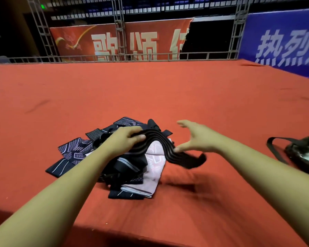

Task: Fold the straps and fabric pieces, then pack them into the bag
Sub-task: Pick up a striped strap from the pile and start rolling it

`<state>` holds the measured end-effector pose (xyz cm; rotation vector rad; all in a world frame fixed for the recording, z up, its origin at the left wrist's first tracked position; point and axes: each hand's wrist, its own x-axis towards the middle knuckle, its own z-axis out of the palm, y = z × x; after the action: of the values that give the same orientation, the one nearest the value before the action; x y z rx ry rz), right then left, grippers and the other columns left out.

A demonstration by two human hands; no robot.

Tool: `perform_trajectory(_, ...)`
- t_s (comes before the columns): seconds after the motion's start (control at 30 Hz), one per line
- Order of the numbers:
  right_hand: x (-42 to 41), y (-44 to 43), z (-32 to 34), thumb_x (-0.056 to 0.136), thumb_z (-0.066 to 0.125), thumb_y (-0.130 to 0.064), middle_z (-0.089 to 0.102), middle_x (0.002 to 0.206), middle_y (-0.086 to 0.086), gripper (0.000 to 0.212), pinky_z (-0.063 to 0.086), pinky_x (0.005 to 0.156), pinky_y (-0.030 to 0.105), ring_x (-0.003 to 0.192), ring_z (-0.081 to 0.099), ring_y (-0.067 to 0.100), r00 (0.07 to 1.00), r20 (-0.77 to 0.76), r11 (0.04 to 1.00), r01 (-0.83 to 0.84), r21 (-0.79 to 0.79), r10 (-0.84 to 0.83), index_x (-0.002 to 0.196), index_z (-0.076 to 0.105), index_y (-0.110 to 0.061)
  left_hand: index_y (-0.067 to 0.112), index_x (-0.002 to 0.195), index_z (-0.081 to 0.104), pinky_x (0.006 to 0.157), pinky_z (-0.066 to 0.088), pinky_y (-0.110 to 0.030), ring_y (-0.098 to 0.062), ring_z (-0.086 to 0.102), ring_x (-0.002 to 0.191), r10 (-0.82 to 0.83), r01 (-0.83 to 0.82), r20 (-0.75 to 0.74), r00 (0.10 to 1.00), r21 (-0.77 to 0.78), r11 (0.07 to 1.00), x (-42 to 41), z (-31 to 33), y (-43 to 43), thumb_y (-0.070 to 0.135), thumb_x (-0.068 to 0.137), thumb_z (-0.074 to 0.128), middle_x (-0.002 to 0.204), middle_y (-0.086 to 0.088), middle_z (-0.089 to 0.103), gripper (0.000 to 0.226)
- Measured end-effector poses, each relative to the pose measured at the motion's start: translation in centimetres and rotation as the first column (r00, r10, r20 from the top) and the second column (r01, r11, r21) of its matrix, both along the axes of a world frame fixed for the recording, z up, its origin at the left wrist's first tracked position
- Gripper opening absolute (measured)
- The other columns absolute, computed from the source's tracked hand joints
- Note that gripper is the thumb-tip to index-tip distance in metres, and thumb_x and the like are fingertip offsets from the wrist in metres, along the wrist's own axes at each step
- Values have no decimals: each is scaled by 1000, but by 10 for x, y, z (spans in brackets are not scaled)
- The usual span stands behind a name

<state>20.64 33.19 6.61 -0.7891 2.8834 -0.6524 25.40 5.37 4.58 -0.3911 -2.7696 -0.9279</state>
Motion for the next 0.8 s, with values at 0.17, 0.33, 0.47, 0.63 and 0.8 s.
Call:
perform_trajectory(0.17,27,-48,-16,84,74,-33,65,92,-6,25,45,70,28,88,61,15,994,41,955,-88,-284,103,100,61,-19,12,86,63,63,38,-26,-7,49,64,-118,117,-2,993,-73,990,1,21,36,23,97,60,73,-3,60,16)
perform_trajectory(0.33,19,-28,-18,91,59,-14,64,72,1,16,32,60,30,76,56,22,995,-95,971,13,-240,-37,75,63,-18,18,79,60,60,39,-25,-4,49,62,-95,94,78,992,12,996,4,18,29,37,92,67,67,9,54,24)
perform_trajectory(0.47,7,14,-2,92,56,-11,71,84,10,16,33,65,31,80,59,23,969,-218,967,57,-250,-113,87,71,-6,20,102,66,83,53,-39,-11,67,85,-69,95,188,980,-130,987,6,0,8,51,89,60,89,9,71,34)
perform_trajectory(0.63,9,55,-6,98,55,-19,57,66,-6,24,38,64,31,62,49,8,997,-69,979,-50,-199,37,76,64,-16,28,93,69,88,51,-38,-4,65,85,56,-56,88,994,-8,998,2,-14,-2,25,99,58,88,14,71,12)
perform_trajectory(0.8,15,54,21,98,59,-29,58,67,-2,32,39,60,28,59,48,3,998,49,934,-23,-356,43,84,70,-2,22,88,64,80,46,-23,-11,63,86,95,-90,61,994,-83,992,-5,-17,19,20,100,55,87,9,69,14)
